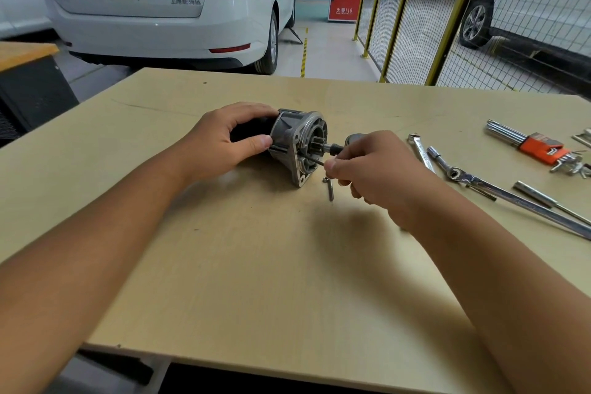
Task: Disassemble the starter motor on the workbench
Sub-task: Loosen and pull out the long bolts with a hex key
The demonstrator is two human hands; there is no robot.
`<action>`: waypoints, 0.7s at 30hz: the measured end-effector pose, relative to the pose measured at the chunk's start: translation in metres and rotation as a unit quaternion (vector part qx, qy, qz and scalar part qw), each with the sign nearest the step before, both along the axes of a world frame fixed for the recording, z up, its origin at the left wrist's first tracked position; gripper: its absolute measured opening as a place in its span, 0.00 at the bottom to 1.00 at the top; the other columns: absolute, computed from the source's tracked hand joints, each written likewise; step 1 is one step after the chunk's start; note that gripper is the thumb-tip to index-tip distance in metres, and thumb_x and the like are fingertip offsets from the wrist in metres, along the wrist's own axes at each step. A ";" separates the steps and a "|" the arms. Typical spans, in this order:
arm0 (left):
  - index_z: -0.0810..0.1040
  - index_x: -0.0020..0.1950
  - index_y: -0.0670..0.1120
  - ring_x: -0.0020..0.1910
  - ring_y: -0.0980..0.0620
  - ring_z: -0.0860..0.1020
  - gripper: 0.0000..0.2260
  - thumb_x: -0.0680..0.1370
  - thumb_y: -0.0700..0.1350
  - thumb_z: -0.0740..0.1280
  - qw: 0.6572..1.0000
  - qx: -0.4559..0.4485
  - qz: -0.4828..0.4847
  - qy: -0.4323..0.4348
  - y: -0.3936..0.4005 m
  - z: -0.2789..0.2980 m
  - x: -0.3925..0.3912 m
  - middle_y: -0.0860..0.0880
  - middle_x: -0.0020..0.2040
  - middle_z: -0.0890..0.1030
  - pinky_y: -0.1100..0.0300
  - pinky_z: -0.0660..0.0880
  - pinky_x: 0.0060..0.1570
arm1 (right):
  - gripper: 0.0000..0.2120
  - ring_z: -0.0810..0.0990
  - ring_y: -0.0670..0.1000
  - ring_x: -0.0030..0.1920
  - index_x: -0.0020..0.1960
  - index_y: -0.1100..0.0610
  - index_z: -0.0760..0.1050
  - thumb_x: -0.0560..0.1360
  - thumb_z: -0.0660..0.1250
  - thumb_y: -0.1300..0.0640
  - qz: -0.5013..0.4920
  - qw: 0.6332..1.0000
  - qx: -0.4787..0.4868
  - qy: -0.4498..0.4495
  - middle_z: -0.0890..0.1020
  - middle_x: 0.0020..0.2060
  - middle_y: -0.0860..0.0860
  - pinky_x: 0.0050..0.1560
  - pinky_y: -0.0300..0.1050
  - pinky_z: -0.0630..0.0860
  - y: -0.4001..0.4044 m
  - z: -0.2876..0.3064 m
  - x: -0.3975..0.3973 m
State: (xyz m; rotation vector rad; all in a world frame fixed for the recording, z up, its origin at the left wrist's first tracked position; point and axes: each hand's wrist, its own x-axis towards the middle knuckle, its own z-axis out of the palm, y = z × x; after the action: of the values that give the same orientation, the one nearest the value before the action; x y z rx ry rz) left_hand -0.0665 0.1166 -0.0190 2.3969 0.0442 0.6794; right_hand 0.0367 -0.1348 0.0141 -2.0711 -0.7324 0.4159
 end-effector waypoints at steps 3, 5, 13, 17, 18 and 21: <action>0.77 0.66 0.65 0.68 0.65 0.74 0.18 0.77 0.51 0.71 1.000 -0.004 0.000 0.004 0.001 0.000 0.000 0.66 0.65 0.78 0.71 0.67 0.69 | 0.10 0.74 0.47 0.28 0.40 0.57 0.84 0.77 0.72 0.53 -0.008 0.996 0.002 0.084 0.79 0.27 0.47 0.27 0.40 0.69 -0.001 0.001 0.000; 0.77 0.66 0.64 0.68 0.65 0.74 0.18 0.77 0.51 0.71 1.000 -0.003 -0.001 0.003 0.001 0.000 0.000 0.66 0.65 0.78 0.71 0.66 0.69 | 0.09 0.74 0.49 0.28 0.42 0.60 0.84 0.77 0.70 0.57 -0.018 0.996 0.006 0.092 0.78 0.29 0.49 0.29 0.42 0.68 0.000 0.001 -0.001; 0.78 0.67 0.63 0.69 0.63 0.75 0.18 0.77 0.51 0.71 1.000 -0.004 0.002 0.006 0.001 -0.001 0.000 0.62 0.67 0.79 0.64 0.68 0.71 | 0.06 0.73 0.52 0.31 0.45 0.64 0.83 0.74 0.70 0.61 -0.025 0.997 0.013 0.075 0.77 0.32 0.55 0.31 0.45 0.68 0.003 0.001 -0.003; 0.78 0.66 0.64 0.69 0.63 0.75 0.18 0.77 0.52 0.71 1.000 0.001 0.004 0.006 0.003 -0.001 0.000 0.64 0.66 0.79 0.67 0.67 0.70 | 0.06 0.73 0.51 0.32 0.49 0.63 0.83 0.75 0.70 0.61 -0.030 0.986 0.038 0.159 0.79 0.33 0.52 0.33 0.45 0.68 0.000 0.002 -0.001; 0.77 0.66 0.64 0.69 0.64 0.74 0.18 0.77 0.52 0.71 1.000 0.002 0.004 0.006 0.003 -0.002 0.001 0.65 0.66 0.79 0.69 0.67 0.70 | 0.07 0.73 0.51 0.32 0.50 0.63 0.82 0.75 0.70 0.61 -0.034 0.983 0.043 0.174 0.79 0.34 0.52 0.33 0.45 0.68 0.000 0.002 0.000; 0.77 0.66 0.66 0.69 0.64 0.74 0.19 0.77 0.51 0.71 1.000 0.000 0.003 0.005 0.003 -0.002 0.001 0.67 0.65 0.78 0.71 0.66 0.69 | 0.07 0.71 0.51 0.31 0.50 0.63 0.82 0.75 0.70 0.60 -0.040 0.977 0.073 0.196 0.79 0.34 0.52 0.31 0.44 0.67 0.001 0.003 -0.001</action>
State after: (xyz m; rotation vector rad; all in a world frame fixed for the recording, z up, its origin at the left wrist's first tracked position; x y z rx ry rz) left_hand -0.0659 0.1201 -0.0212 2.4001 0.0563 0.6715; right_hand 0.0359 -0.1341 0.0171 -1.7979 -0.4283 0.6811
